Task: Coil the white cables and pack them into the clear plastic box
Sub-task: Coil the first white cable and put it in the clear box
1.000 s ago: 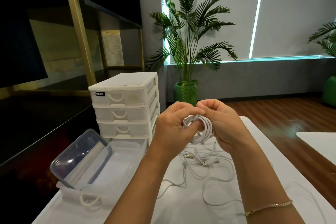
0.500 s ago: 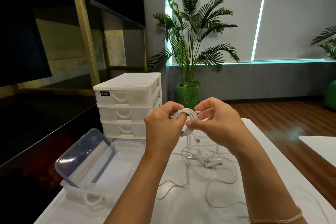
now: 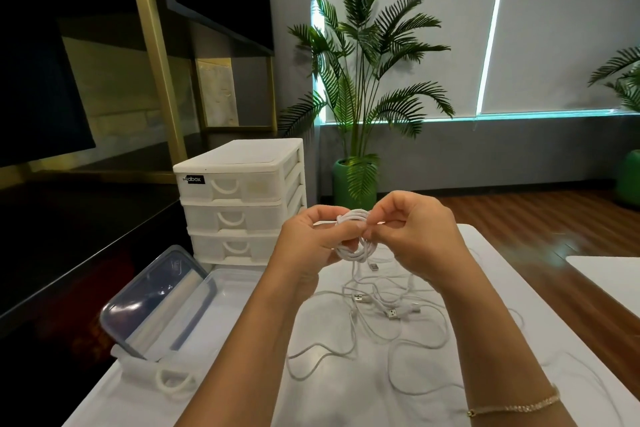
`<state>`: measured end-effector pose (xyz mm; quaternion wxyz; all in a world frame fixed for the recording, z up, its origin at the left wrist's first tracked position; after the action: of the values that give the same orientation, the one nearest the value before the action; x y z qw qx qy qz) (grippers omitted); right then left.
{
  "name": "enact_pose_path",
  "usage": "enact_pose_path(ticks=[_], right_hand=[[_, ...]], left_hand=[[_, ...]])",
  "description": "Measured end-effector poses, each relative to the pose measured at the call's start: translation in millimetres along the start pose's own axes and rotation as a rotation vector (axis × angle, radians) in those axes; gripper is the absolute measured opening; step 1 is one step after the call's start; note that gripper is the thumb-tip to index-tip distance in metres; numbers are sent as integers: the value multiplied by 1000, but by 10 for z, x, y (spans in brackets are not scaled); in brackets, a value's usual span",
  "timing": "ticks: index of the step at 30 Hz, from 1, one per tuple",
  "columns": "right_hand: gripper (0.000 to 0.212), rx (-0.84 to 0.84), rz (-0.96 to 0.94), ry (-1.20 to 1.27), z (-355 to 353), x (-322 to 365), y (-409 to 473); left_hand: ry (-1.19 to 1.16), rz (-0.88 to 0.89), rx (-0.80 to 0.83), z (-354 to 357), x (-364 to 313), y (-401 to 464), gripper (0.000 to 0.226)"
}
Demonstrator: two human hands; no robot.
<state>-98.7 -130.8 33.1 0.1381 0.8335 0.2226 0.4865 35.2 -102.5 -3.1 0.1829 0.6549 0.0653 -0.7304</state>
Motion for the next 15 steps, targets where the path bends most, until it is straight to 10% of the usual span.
enact_pose_path(ticks=[15], right_hand=[[21, 64, -4, -34, 96, -17, 2]], left_hand=[[-410, -175, 46, 44, 32, 18, 5]])
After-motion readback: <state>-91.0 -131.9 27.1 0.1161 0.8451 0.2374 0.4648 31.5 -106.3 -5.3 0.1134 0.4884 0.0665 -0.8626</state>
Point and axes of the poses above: each hand's wrist, its own y-axis towards the middle knuckle, its own z-axis out of the palm, x = y × z, the point moved 6 cm from there along y, towards the middle knuckle, and after that the axes turned 3 degrees about -x, right-handed, at the moved point
